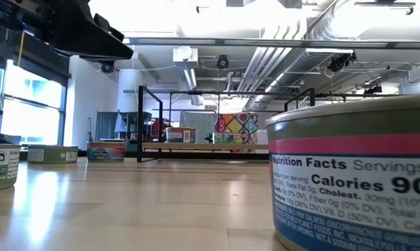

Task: Stack canned seafood by type on shelf
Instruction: Put the green tuna can on the shelf

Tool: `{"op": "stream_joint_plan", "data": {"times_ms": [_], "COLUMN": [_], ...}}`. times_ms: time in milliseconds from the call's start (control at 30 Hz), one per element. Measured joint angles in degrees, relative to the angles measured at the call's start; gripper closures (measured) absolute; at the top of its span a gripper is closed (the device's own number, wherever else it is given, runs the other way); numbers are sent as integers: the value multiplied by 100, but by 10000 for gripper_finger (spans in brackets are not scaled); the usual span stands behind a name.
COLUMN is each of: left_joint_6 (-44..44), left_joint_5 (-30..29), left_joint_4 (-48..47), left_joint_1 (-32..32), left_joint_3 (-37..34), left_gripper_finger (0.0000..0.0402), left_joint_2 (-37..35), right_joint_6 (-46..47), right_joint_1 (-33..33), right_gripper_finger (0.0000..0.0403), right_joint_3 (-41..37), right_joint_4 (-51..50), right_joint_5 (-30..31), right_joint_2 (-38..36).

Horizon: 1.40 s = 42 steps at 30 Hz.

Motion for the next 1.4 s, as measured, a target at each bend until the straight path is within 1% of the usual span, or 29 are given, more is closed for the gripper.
{"op": "stream_joint_plan", "data": {"times_ms": [33,100,167,233,400,567,700,833,933,1100,1200,1300,1400], "left_joint_6": [6,6,5,6,5,-74,-148,-191,-292,-406,-486,-506,-503], "left_joint_5": [42,164,205,278,304,322,599,617,615,621,623,708,829], "left_joint_4": [0,-1,0,-2,8,323,708,1246,1298,1291,1285,1282,1294], "left_joint_1": [14,64,120,189,344,480,610,744,866,1052,1134,1214,1311], "left_joint_3": [0,0,0,0,0,0,-1,-4,101,347,434,488,569], "left_gripper_finger": [401,402,401,401,402,401,401,401,401,401,402,402,402], "left_joint_2": [0,0,0,0,0,166,582,1110,1399,1822,2052,2265,2475], "right_joint_6": [421,942,1046,960,274,-497,-993,-1516,-1837,-1995,-2286,-2501,-2737], "right_joint_1": [4,-7,-76,-206,-780,-1543,-2147,-2641,-2893,-3060,-3003,-2850,-2712], "right_gripper_finger": [403,403,403,403,403,403,403,403,403,403,403,403,403], "right_joint_3": [-83,-250,-421,-594,-881,-1078,-1143,-1145,-1145,-1147,-1165,-1101,-983], "right_joint_4": [-125,-260,-138,39,656,1410,1992,2848,3573,4512,4943,5279,5352], "right_joint_5": [-15,-113,-232,-372,-417,-259,-160,-215,-347,-364,-172,216,362], "right_joint_2": [0,0,0,0,-33,-26,24,204,406,660,686,640,632]}}
